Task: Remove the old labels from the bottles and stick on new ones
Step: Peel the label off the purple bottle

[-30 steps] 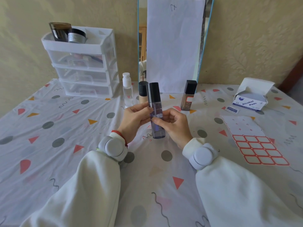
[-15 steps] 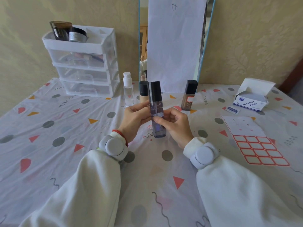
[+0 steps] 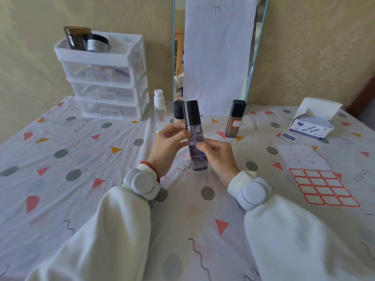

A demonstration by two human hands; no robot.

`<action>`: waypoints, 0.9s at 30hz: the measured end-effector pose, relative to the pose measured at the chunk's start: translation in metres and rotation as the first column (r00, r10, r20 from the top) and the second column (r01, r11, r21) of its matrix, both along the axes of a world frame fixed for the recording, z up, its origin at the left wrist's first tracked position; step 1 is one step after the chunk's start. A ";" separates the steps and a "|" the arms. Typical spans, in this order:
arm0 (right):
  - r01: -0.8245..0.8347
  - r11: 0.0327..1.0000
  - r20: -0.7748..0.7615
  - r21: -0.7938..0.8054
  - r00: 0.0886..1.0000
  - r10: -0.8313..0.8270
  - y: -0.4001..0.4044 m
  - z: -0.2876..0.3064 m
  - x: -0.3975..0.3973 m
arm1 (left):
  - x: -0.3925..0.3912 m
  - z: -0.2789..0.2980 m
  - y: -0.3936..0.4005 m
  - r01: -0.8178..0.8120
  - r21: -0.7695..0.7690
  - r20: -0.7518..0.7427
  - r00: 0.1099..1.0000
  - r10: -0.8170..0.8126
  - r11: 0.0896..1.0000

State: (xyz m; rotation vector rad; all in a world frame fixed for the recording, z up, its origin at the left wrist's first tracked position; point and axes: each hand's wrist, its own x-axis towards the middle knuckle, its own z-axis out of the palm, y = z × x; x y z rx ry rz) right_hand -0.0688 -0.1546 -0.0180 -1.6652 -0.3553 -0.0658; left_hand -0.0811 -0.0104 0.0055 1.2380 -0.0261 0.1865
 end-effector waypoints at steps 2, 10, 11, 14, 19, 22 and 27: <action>-0.003 1.000 0.011 -0.013 1.000 0.003 0.000 -0.001 0.000 | 0.000 0.000 0.001 0.024 -0.005 0.009 1.000 -0.024 1.000; -0.021 1.000 0.035 0.023 0.999 0.021 0.000 0.005 -0.004 | -0.001 0.002 0.003 0.083 -0.027 0.054 0.995 -0.081 0.996; -0.019 1.000 0.040 0.017 0.999 0.018 0.000 0.005 -0.004 | -0.001 0.002 0.002 0.083 -0.023 0.053 0.995 -0.082 0.996; -0.014 1.000 0.039 0.010 0.999 0.014 0.000 0.003 -0.003 | 0.000 0.001 0.000 0.073 -0.006 0.042 0.996 -0.073 0.997; -0.033 0.999 0.048 0.034 0.998 0.032 -0.001 0.005 -0.004 | 0.000 0.001 0.002 0.091 -0.015 0.054 0.994 -0.090 0.996; -0.034 0.999 0.061 0.024 0.998 0.033 -0.001 0.005 -0.005 | 0.000 0.001 0.002 0.079 -0.004 0.049 0.996 -0.079 0.997; -0.045 0.999 0.053 0.019 0.998 0.044 0.000 0.004 -0.005 | 0.002 0.000 0.002 0.081 -0.006 0.018 0.997 -0.081 0.997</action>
